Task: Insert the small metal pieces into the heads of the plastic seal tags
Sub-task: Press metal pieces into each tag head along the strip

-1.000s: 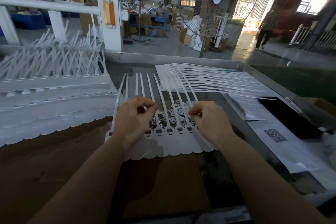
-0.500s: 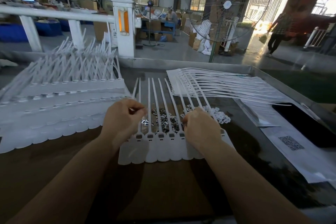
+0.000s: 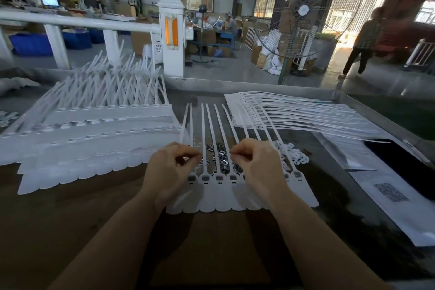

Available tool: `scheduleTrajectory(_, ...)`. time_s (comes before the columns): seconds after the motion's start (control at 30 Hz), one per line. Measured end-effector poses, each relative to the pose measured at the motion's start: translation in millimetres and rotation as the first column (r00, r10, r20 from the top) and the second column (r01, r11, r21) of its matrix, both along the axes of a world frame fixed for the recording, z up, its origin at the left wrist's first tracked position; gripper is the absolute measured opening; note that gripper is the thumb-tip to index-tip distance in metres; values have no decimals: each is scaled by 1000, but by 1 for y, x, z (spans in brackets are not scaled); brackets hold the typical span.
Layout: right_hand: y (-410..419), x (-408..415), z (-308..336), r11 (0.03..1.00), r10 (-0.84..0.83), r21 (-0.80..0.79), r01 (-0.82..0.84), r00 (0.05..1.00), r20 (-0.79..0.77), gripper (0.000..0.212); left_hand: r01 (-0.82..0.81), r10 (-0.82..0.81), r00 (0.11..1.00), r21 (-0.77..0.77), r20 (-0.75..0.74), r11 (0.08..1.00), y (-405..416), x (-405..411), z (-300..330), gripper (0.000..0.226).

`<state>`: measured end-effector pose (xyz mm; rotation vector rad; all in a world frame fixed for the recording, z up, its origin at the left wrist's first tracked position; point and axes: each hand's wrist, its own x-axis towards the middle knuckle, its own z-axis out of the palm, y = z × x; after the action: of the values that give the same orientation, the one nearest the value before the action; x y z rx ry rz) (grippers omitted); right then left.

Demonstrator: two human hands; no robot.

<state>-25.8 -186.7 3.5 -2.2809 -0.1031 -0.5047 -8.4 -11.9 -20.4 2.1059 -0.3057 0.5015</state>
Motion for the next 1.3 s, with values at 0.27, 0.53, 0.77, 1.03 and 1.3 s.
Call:
scheduleTrajectory(0.27,18,0,-17,961,170,221,-165,986,-4,12,124,-122,990,33,-66,992,0,-4,1,9)
scheduleTrajectory(0.53,22,-2,-24,944,247,213,-253,968,53,13,164,-164,979,-13,-117,986,-1,-8,7,8)
scheduleTrajectory(0.77,19,-7,-28,979,184,75,-191,979,88,12,-45,-16,949,-186,-314,982,18,-6,11,8)
scheduleTrajectory(1.03,18,-9,-28,985,173,-6,-173,983,67,13,-69,-42,881,-216,-472,974,35,-11,21,2)
scheduleTrajectory(1.3,17,-6,-29,985,172,-24,-171,983,71,12,11,-61,922,-133,-383,991,43,-8,21,3)
